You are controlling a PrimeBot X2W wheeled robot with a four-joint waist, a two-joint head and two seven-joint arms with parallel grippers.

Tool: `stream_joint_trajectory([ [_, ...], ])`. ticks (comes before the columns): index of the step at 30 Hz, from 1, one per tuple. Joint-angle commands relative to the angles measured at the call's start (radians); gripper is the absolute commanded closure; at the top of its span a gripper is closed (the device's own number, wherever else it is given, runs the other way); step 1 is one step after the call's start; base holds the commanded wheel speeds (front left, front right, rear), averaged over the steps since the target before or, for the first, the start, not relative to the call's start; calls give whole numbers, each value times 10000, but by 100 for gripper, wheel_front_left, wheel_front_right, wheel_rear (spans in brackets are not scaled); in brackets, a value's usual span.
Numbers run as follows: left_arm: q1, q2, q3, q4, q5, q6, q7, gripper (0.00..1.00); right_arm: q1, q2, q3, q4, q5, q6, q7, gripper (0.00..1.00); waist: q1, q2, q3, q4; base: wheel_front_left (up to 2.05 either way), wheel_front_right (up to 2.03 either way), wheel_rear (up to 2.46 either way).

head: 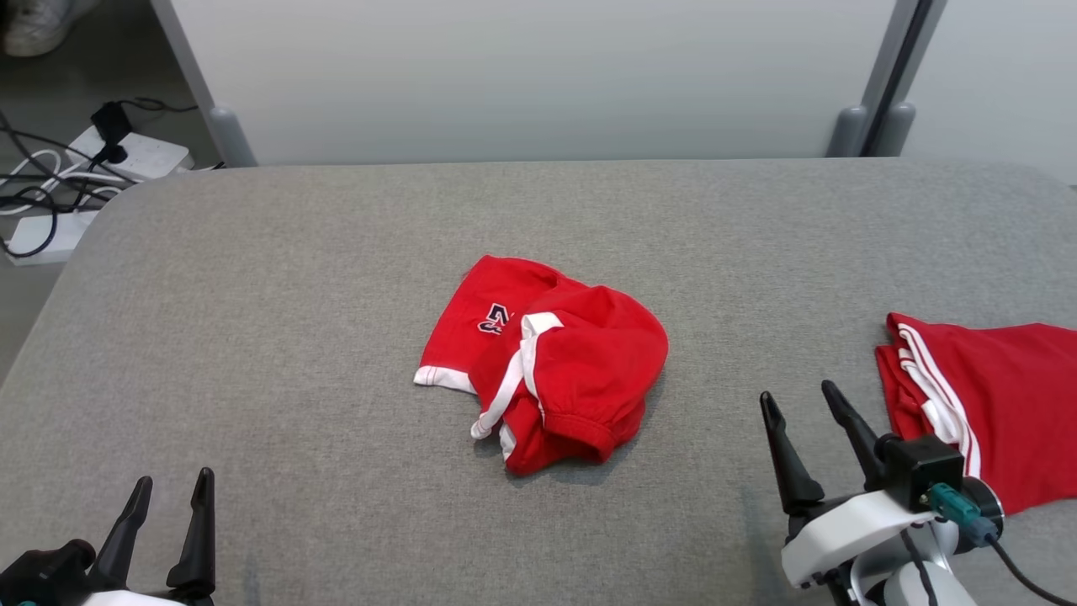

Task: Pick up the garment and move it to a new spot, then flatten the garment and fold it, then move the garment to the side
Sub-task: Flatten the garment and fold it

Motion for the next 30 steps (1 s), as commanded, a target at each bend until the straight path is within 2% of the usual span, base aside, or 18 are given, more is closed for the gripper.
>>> stream_joint_trajectory([
  [1, -267, 207, 409, -241, 79, 4, -103, 0, -89, -33, 215, -189, 63, 14, -132, 0, 0, -1, 53, 94, 0, 0, 0],
  [4, -267, 191, 394, -282, 34, 4, -103, 0, -65, -33, 695, -254, 310, 14, -132, 0, 0, -1, 120, 257, 0, 0, 0],
  [5, -353, 189, 216, -414, -132, 4, -103, 0, -109, -33, 2374, -326, 1685, 14, -133, 0, 0, -1, 339, 671, 0, 0, 0],
  [6, -382, 219, 124, -466, -238, 4, -103, 0, -147, -33, 2928, -279, 2222, 14, -133, 0, 0, -1, 457, 892, 0, 0, 0],
  [9, -423, 338, 7, -525, -423, 4, -103, 0, -249, -33, 3440, -205, 2887, 14, -133, 0, 0, -1, 664, 1234, 0, 0, 0],
  [17, -603, 792, -257, -599, -996, 4, -103, 0, -852, -33, 3794, 2, 3588, 14, -133, 0, 0, -1, 1227, 2060, 0, 0, 0],
  [20, -643, 824, -313, -592, -1067, 4, -103, 0, -1039, -33, 3795, 111, 3410, 14, -133, 0, 0, -1, 1292, 2151, 0, 0, 0],
  [27, -712, 861, -477, -499, -1390, 4, -103, 0, -1804, -33, 3175, 534, 932, 14, -133, 0, 0, -1, 1478, 2299, 0, 0, 0],
  [30, -757, 848, -562, -441, -1466, 4, -103, 0, -1969, -33, 3202, 959, 449, 14, -26, 0, 0, -1, 1520, 2341, 0, 0, 0],
])
